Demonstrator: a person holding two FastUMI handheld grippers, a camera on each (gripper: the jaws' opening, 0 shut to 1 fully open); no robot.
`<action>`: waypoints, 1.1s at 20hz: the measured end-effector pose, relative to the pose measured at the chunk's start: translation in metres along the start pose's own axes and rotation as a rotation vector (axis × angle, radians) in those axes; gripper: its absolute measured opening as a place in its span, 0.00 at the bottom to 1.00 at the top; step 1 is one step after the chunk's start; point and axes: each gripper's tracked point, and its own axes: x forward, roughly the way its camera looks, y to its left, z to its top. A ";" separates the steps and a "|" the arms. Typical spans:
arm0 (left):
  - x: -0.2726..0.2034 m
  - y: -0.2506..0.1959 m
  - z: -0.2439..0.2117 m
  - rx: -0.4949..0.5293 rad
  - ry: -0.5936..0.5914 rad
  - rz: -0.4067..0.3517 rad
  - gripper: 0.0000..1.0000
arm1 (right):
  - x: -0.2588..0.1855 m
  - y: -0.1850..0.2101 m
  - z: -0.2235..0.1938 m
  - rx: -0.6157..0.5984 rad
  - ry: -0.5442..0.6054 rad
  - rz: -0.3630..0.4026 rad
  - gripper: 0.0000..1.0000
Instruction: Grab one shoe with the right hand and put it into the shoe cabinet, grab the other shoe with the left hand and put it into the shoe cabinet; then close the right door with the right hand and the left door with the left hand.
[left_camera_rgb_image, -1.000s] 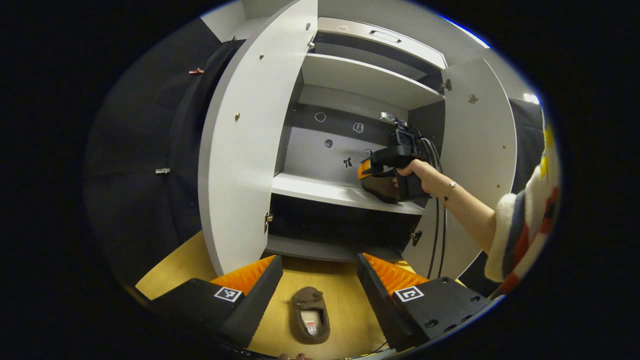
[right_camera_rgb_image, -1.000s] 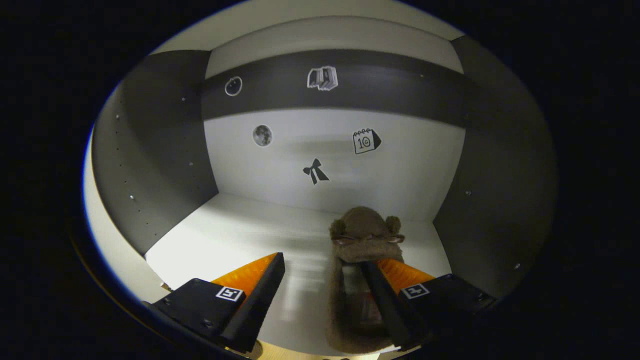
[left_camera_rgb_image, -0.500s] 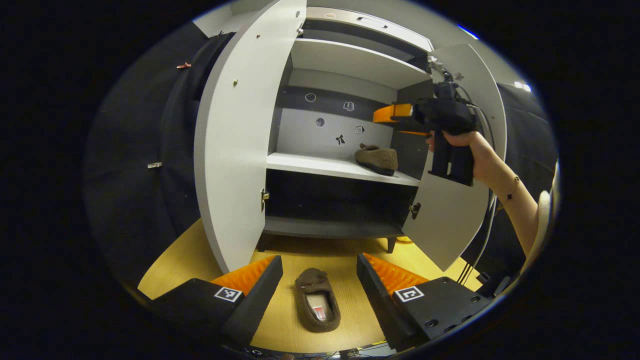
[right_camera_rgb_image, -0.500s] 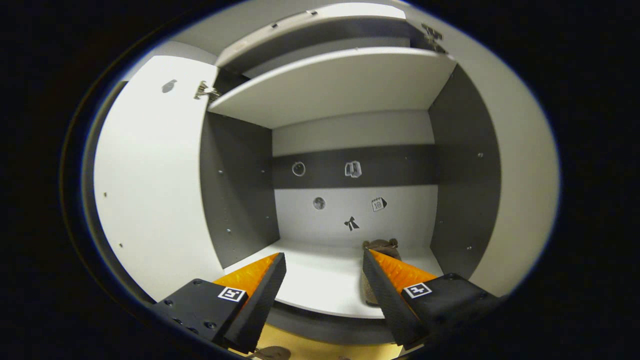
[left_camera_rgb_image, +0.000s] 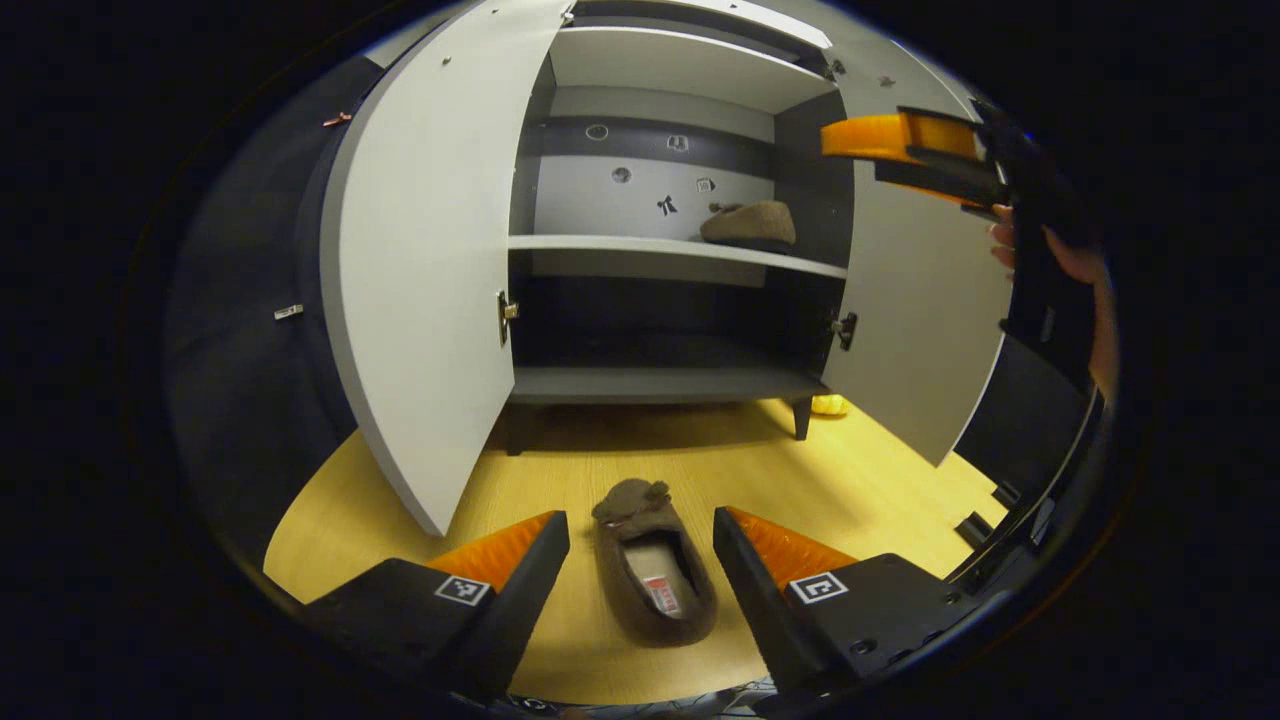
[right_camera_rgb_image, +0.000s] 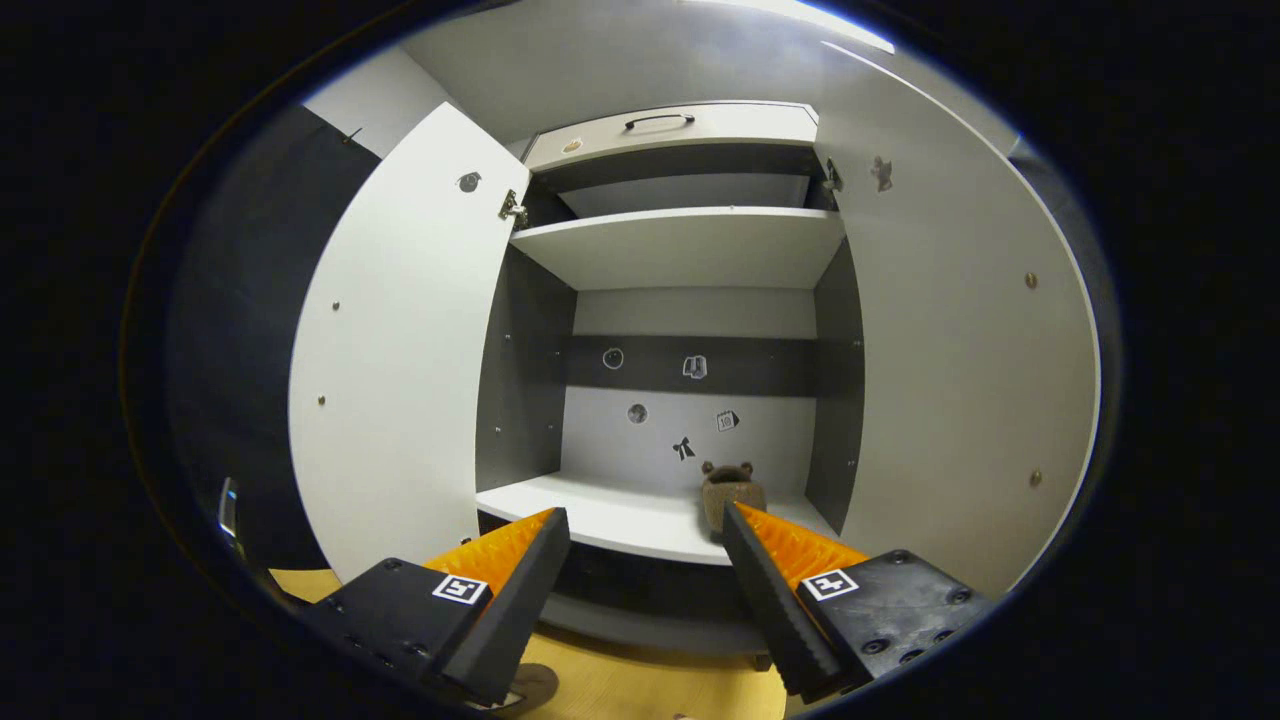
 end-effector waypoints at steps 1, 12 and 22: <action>0.011 0.002 -0.011 -0.012 0.005 0.002 0.93 | -0.005 -0.002 -0.008 0.002 0.004 -0.006 0.98; 0.107 0.023 -0.086 -0.065 0.102 -0.001 0.64 | -0.002 -0.029 -0.112 0.021 0.173 -0.043 0.98; 0.155 0.028 -0.076 0.002 0.086 0.007 0.45 | 0.010 -0.026 -0.153 -0.002 0.271 0.031 0.99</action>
